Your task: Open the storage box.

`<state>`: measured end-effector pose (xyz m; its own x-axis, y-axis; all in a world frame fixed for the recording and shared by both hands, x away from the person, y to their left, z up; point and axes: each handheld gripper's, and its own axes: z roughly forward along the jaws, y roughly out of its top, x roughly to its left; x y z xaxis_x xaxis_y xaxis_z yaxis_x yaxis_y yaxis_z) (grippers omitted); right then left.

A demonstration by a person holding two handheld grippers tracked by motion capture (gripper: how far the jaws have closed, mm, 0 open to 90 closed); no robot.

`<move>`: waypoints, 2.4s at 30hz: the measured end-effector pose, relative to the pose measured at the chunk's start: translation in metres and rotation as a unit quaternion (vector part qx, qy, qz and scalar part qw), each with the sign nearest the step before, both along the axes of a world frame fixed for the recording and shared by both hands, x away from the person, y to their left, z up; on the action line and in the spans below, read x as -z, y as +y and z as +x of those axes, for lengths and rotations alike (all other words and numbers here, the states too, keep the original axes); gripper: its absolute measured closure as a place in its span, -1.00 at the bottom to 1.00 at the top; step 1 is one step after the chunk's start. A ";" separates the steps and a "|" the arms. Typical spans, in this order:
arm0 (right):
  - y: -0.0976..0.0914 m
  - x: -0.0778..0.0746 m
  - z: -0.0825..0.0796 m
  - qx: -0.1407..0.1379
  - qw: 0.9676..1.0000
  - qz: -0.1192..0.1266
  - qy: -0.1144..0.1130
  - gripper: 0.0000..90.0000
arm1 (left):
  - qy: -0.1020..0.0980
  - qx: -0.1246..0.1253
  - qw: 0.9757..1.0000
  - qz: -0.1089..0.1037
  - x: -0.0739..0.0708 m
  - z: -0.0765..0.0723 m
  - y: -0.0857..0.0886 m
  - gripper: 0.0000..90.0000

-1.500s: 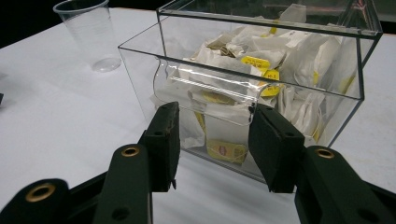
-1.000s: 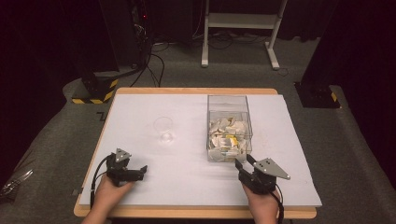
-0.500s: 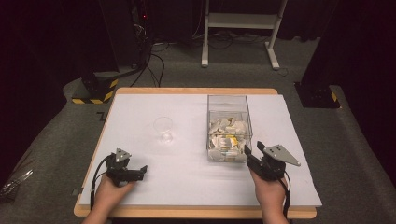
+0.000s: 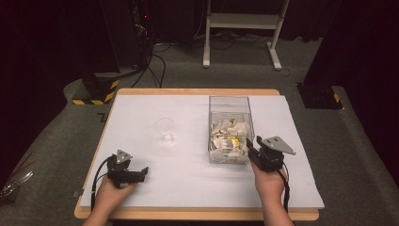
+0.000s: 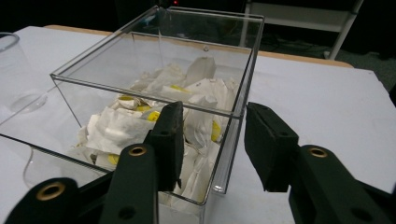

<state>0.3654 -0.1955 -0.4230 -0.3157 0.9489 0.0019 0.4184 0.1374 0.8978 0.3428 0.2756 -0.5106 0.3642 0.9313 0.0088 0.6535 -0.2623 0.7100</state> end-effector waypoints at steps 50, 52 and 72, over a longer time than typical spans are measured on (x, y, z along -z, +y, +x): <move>0.000 0.021 -0.002 0.008 0.999 0.002 0.031 0.72 | 0.000 0.000 1.000 0.000 0.000 0.000 0.000 -0.99; 0.000 0.021 -0.004 0.008 1.000 0.003 0.029 0.72 | 0.000 -0.001 1.000 -0.001 0.000 0.000 0.000 -0.99; -0.002 0.025 -0.030 0.004 1.000 0.004 0.024 0.72 | 0.000 0.000 1.000 0.000 0.000 0.000 0.000 -0.99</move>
